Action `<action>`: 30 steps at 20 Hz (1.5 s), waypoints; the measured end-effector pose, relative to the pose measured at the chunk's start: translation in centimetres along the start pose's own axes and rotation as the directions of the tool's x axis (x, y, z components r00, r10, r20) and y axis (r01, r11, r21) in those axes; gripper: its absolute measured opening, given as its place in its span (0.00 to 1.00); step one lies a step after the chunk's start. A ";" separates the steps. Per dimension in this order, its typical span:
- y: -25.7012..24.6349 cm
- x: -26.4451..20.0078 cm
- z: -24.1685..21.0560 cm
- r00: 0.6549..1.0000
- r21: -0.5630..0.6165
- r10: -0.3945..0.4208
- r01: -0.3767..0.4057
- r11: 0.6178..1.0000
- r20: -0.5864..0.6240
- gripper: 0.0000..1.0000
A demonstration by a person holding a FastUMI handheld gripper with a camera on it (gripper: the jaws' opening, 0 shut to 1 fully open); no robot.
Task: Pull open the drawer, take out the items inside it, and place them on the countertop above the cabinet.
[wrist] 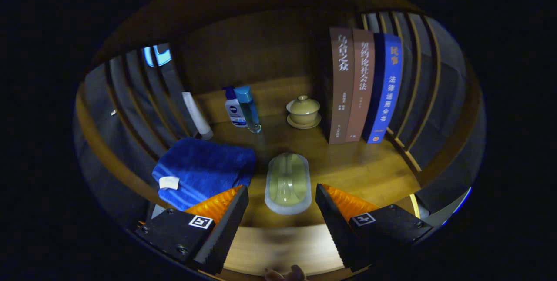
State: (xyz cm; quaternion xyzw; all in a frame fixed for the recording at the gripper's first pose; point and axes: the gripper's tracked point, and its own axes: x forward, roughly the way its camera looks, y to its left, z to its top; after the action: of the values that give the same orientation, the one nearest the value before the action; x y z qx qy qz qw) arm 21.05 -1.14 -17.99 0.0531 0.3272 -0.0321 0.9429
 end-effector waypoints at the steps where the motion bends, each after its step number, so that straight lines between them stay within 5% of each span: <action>1: 0.3 -1.9 -0.4 0.999 -0.009 0.012 -0.012 1.000 0.030 0.99; 7: 0.9 -12.7 -2.5 0.961 -0.005 0.083 -0.085 0.996 0.263 0.99; 12: -0.2 -17.8 -9.5 0.930 -0.009 0.085 -0.087 0.996 0.359 0.99; 19: -0.6 -17.6 -20.1 0.924 -0.008 0.099 -0.103 0.995 0.370 0.99; 30: -1.9 -12.6 -24.7 0.936 -0.008 0.056 -0.057 0.998 0.347 0.99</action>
State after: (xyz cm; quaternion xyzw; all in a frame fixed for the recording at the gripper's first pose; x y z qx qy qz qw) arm -4.21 0.31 -29.62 0.0569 0.1541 -0.0142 0.9863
